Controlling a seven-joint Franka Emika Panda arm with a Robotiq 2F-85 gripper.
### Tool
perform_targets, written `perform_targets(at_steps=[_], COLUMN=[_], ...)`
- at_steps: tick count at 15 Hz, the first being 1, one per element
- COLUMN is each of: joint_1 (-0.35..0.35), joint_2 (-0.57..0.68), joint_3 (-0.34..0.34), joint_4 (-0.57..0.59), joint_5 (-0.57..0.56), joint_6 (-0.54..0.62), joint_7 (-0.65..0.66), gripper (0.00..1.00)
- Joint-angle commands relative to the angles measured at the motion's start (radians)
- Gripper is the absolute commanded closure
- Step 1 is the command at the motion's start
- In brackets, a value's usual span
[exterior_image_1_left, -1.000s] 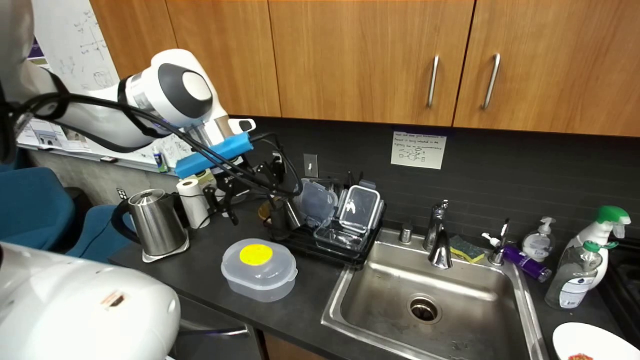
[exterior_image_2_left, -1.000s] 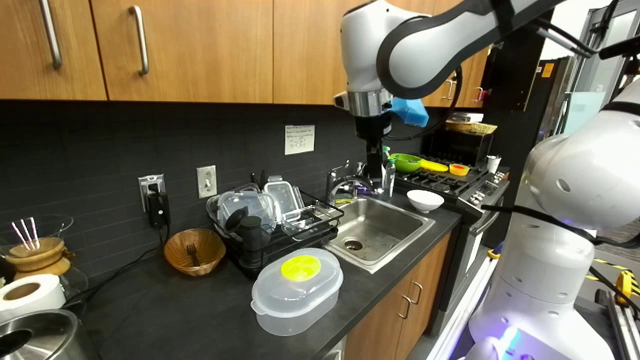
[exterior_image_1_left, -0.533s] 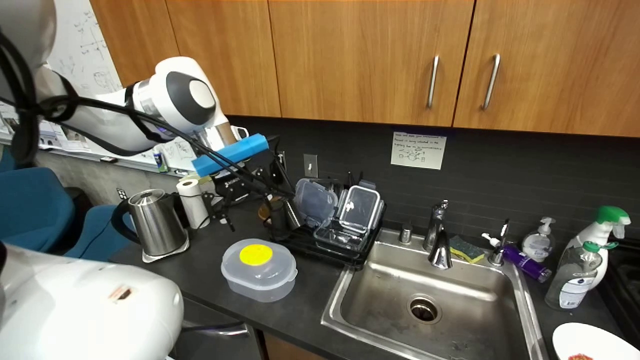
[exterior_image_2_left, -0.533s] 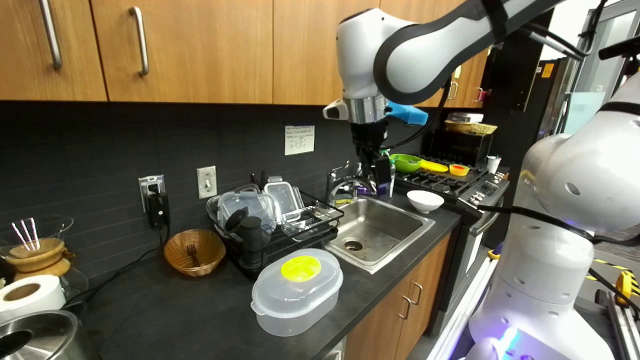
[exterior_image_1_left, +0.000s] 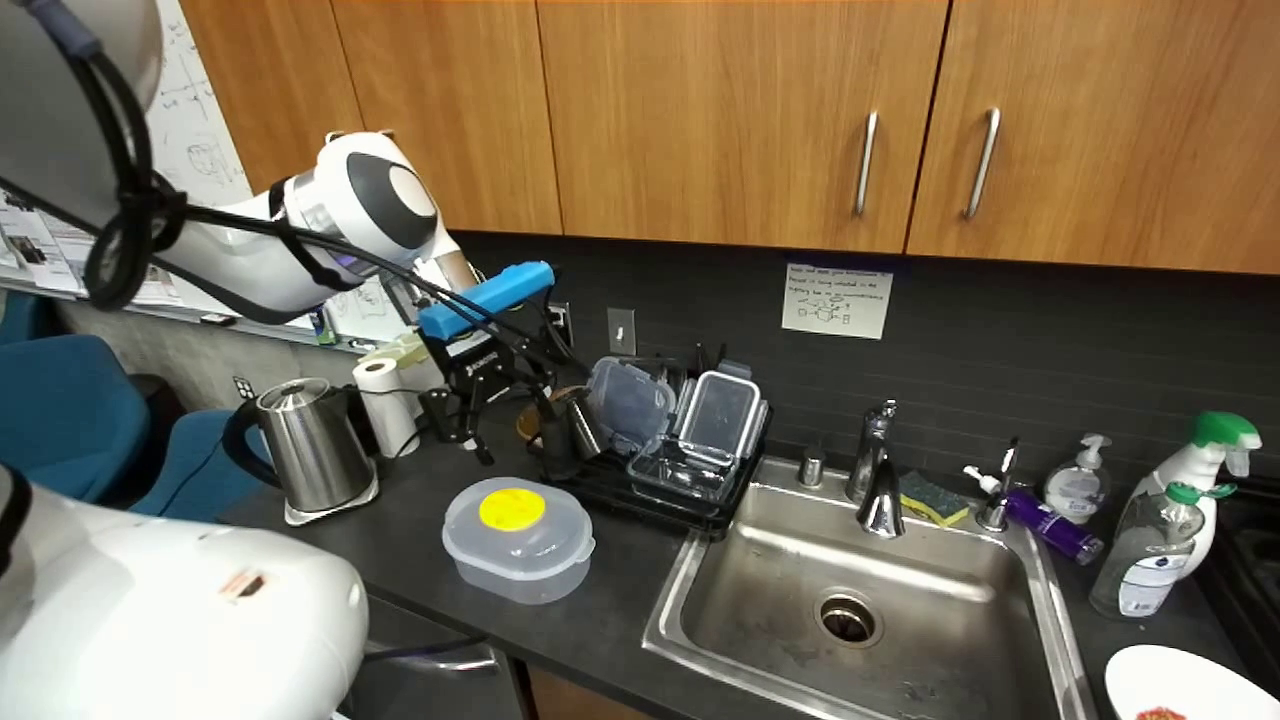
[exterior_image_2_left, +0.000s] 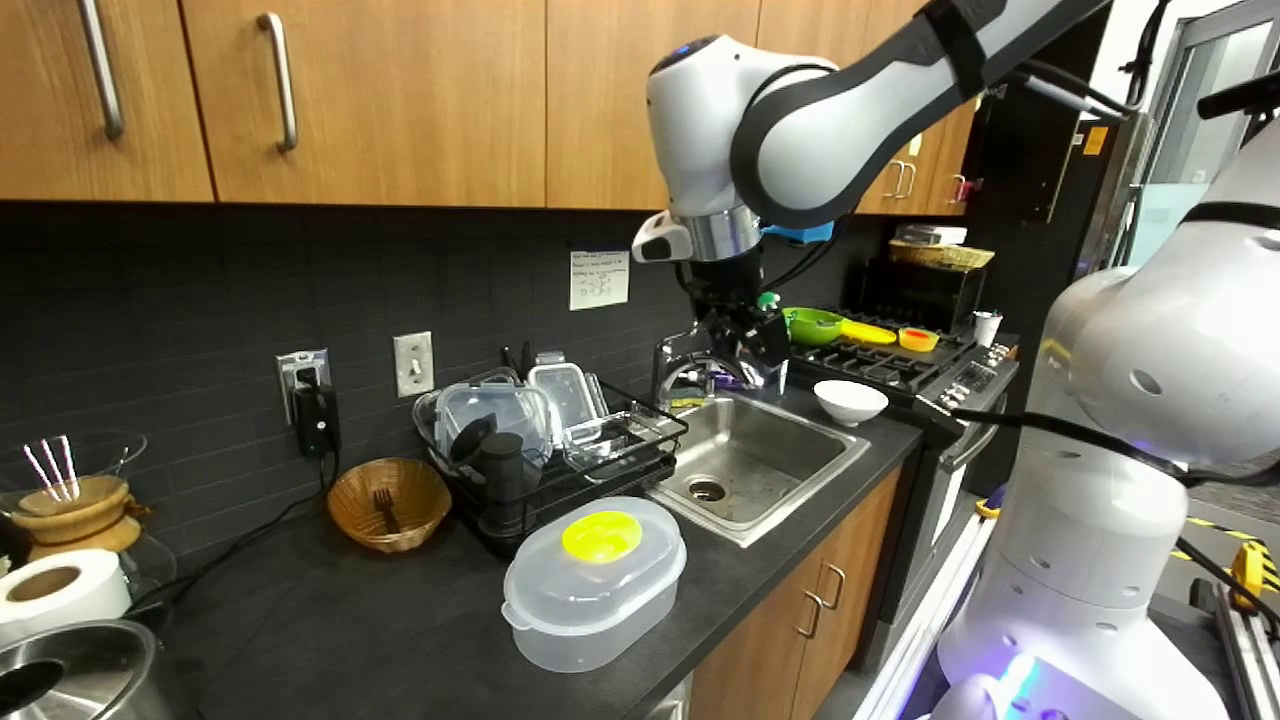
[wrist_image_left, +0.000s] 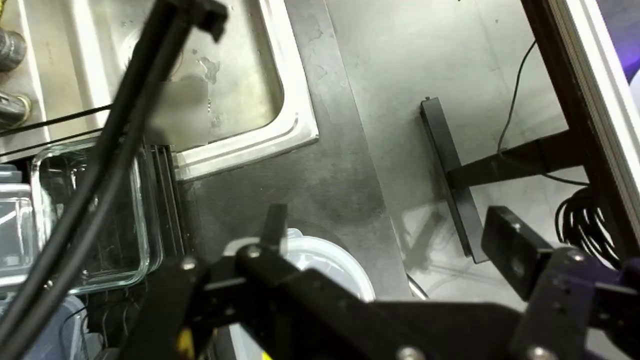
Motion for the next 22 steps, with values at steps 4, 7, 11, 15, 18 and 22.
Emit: perform_targets(at_steps=[4, 7, 11, 15, 18, 22], joint_1=[-0.001, 0.002, 0.002, 0.001, 0.028, 0.05], joint_2=[0.077, 0.06, 0.065, 0.098, 0.092, 0.099], joint_3=[0.042, 0.036, 0.037, 0.038, 0.019, 0.016], joint_4=[0.064, 0.041, 0.047, 0.062, 0.042, 0.018], joint_5=[-0.067, -0.044, -0.044, -0.048, -0.04, -0.009], joint_6=[-0.051, -0.033, -0.036, -0.032, 0.112, 0.323], joint_7=[-0.023, -0.016, -0.016, -0.015, -0.092, -0.195], gripper=[0.0, 0.0, 0.0, 0.0, 0.0, 0.0])
